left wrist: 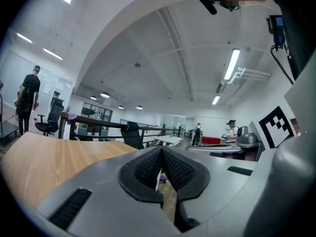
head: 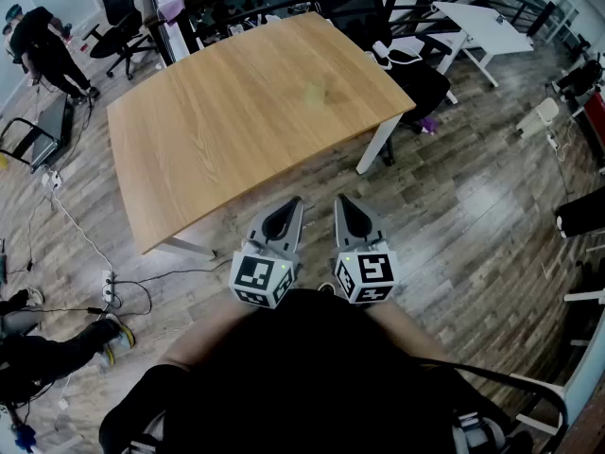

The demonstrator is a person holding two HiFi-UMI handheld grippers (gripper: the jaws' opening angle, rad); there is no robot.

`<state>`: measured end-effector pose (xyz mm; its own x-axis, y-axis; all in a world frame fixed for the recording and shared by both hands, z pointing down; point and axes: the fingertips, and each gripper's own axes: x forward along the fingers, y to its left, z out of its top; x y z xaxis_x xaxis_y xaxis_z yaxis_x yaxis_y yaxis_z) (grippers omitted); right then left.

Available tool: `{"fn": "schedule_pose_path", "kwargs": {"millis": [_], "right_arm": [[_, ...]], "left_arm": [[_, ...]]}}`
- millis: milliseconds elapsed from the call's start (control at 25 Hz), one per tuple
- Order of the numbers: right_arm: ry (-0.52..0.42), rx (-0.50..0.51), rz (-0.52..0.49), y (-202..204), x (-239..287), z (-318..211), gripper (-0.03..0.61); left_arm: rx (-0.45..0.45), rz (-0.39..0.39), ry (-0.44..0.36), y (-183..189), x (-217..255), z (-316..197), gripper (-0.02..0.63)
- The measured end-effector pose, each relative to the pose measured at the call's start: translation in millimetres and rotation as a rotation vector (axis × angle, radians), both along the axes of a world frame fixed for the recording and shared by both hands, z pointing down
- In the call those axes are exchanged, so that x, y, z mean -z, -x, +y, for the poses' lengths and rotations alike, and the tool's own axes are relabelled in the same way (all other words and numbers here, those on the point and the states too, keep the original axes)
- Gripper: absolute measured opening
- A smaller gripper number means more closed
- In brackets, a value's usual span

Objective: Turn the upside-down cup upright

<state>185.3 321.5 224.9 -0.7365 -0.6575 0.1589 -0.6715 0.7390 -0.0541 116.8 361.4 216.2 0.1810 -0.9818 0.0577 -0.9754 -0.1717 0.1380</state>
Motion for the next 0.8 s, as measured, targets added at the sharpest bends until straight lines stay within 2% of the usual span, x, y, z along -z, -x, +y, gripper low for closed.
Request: {"fn": "schedule_pose_path", "kwargs": {"millis": [200, 440, 800], "right_arm": [[-0.002, -0.001, -0.006, 1, 4, -8, 0.012], [0.003, 0.016, -0.008, -19, 3, -18, 0.012], [0.027, 0.042, -0.002, -59, -11, -29, 0.012]], "left_arm": [[-0.004, 0.001, 0.005, 0, 1, -9, 0.008], [0.011, 0.004, 0.013, -21, 0, -19, 0.008], [0.094, 0.038, 0.005, -41, -11, -32, 0.008]]}}
